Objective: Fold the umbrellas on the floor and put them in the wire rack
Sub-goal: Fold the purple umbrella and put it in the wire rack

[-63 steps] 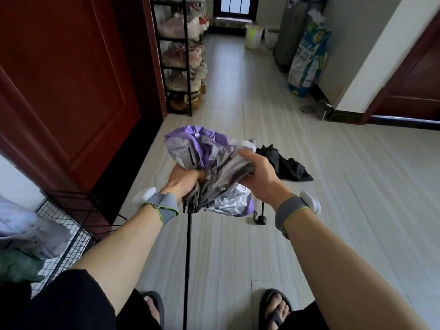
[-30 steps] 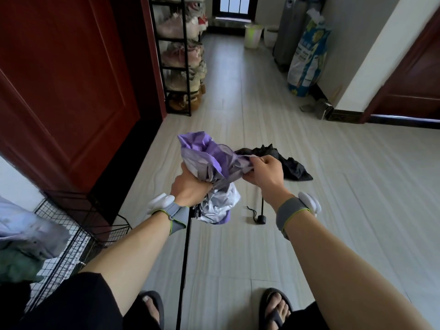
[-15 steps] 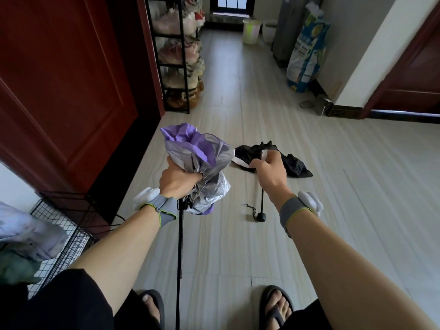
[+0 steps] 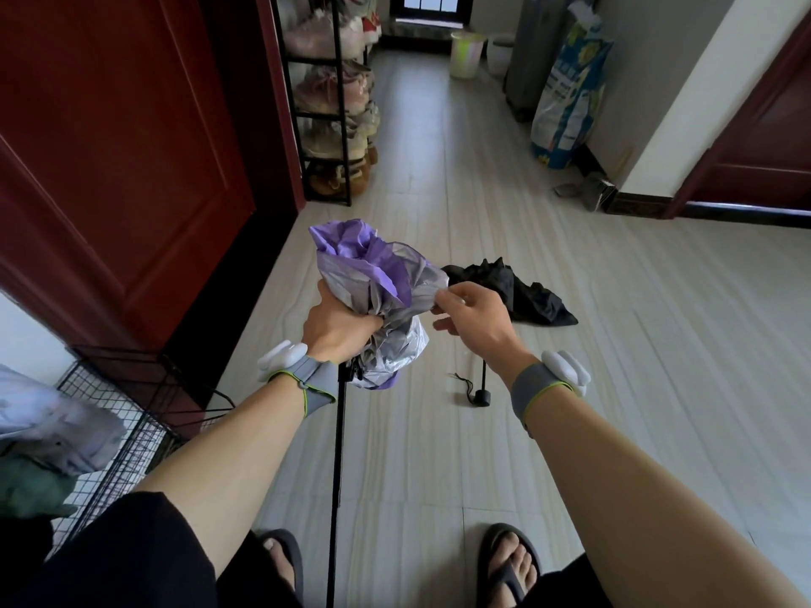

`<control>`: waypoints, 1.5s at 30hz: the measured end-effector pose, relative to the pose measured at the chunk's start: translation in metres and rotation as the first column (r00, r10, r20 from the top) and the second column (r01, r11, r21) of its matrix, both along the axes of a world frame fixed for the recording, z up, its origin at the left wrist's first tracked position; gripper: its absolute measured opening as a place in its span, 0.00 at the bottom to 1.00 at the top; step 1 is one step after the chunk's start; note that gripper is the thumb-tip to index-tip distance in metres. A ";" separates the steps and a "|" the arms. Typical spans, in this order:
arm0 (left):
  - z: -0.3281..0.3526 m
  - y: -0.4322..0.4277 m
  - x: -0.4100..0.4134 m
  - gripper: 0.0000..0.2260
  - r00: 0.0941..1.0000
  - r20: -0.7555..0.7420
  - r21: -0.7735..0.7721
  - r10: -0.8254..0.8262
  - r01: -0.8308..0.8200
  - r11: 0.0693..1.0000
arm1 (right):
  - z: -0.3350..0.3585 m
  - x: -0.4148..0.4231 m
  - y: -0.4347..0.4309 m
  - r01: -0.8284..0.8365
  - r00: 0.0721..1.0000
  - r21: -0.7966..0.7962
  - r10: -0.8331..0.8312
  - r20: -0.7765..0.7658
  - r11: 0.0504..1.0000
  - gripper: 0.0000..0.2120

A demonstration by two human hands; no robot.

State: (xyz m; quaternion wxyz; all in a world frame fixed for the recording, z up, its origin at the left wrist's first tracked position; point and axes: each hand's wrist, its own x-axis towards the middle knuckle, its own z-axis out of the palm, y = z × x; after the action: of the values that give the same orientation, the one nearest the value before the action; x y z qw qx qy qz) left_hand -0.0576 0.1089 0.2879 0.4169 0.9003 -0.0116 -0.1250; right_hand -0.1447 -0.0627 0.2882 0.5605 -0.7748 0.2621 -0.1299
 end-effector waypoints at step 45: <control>-0.025 -0.031 -0.028 0.18 0.893 -0.348 -0.577 -0.286 0.036 0.816 | 0.024 0.011 -0.020 0.280 0.937 0.486 -0.345 0.047 0.828 0.23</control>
State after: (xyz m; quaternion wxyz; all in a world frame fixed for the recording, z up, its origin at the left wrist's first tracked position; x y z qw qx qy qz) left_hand -0.0858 0.0781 0.2634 0.6405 0.6867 -0.0359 -0.3420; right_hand -0.1333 -0.0831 0.3127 0.7192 -0.5509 0.3711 -0.2036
